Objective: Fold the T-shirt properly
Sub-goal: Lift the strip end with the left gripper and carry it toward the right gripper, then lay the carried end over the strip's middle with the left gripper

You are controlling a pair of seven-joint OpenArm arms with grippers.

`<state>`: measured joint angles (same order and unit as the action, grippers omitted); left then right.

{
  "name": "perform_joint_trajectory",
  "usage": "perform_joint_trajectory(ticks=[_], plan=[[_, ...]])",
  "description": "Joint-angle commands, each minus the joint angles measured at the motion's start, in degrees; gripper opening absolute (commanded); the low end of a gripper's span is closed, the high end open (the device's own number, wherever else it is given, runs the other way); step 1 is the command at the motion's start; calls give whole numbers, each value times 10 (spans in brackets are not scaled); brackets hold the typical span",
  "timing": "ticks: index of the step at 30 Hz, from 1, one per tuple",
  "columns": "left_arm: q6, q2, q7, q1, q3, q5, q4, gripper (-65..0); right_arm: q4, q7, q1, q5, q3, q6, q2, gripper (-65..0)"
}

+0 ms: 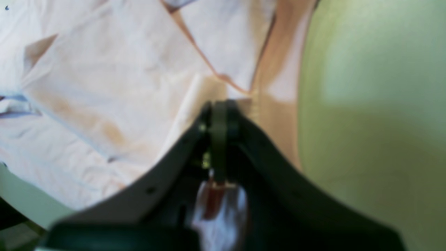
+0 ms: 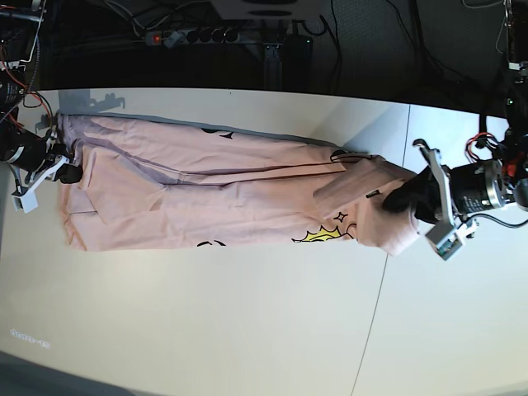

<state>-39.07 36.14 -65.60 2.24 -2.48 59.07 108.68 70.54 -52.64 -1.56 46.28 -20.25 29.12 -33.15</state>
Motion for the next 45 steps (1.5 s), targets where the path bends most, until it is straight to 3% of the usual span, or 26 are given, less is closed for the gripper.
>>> perform_joint_trajectory(ticks=[1, 7, 11, 20, 34, 40, 45], plan=[[-9, -1, 16, -15, -18, -10, 8, -650, 5, -4, 6, -4, -2, 36, -11, -650], [-9, -72, 55, -53, -153, -127, -1, -650, 5, -6, 6, -4, -2, 36, -11, -650], [-9, -119, 59, -80, -194, -163, -45, -650, 5, -19, 5, -4, -2, 36, -12, -650], [-9, -201, 67, -144, -196, -165, -125, -650, 5, -23, 5, 1, -2, 36, -11, -650], [-9, -272, 67, -164, -217, -149, -133, -650, 5, -25, 6, 0, -2, 36, -11, -650], [-9, -324, 68, -166, -233, -167, -179, -650, 5, -25, 5, 0, -2, 36, -11, -650], [-9, -339, 93, -189, -233, -169, -234, -650, 5, -25, 6, 0, -2, 36, -11, -650]])
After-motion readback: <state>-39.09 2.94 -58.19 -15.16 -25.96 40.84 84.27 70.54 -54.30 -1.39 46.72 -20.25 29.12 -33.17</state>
